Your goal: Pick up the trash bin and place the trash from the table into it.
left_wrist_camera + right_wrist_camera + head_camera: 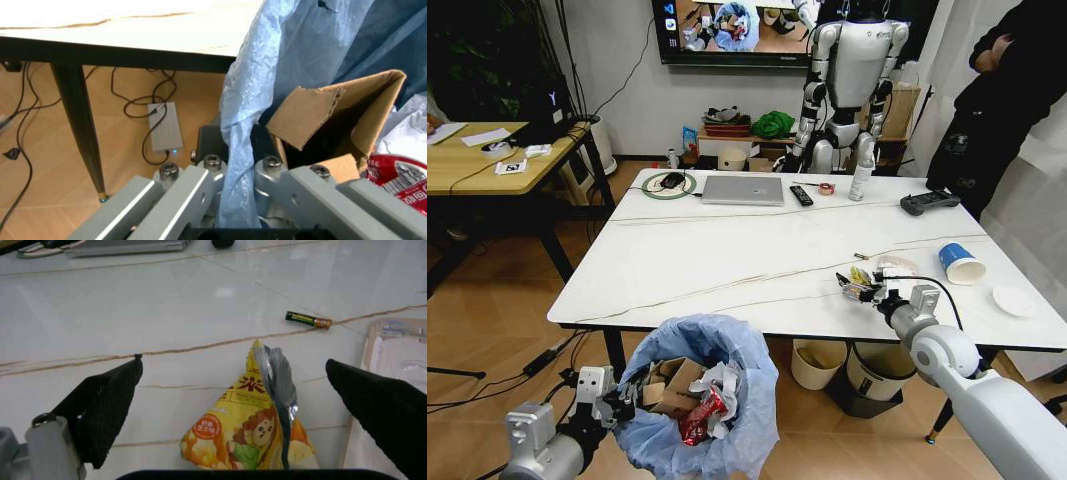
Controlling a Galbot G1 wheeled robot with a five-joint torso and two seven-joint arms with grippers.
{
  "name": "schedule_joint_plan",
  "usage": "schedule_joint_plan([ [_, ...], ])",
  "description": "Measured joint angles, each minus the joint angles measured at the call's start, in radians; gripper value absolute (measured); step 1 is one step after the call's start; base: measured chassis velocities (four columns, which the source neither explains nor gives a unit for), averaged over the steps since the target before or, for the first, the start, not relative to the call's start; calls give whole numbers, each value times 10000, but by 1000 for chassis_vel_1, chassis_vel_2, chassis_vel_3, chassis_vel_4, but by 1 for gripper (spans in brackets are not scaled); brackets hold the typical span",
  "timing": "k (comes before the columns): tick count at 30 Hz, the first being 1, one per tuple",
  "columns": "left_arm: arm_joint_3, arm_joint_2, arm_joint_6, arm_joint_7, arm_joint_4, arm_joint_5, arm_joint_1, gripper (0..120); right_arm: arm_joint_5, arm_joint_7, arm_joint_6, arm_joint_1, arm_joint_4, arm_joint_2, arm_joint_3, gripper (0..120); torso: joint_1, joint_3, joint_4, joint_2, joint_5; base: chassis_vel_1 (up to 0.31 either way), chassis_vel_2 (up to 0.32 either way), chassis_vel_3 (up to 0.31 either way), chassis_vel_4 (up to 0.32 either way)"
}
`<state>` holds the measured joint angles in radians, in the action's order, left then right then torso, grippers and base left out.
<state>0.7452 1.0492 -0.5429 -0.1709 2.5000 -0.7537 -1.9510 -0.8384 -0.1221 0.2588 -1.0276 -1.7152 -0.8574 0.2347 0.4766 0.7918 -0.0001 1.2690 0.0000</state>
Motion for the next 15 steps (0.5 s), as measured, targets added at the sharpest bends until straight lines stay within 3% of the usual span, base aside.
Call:
schedule_joint_plan([
  [3,0,5,0,0,0,0,0,0,-11,30,-4,0,25,-7,0,96,0,0,0,0,-1,0,0,0,0],
  [15,11,21,1,0,0,-9,-20,0,-259,219,-14,139,347,-37,-131,51,0,0,0,0,-1,0,0,0,0],
])
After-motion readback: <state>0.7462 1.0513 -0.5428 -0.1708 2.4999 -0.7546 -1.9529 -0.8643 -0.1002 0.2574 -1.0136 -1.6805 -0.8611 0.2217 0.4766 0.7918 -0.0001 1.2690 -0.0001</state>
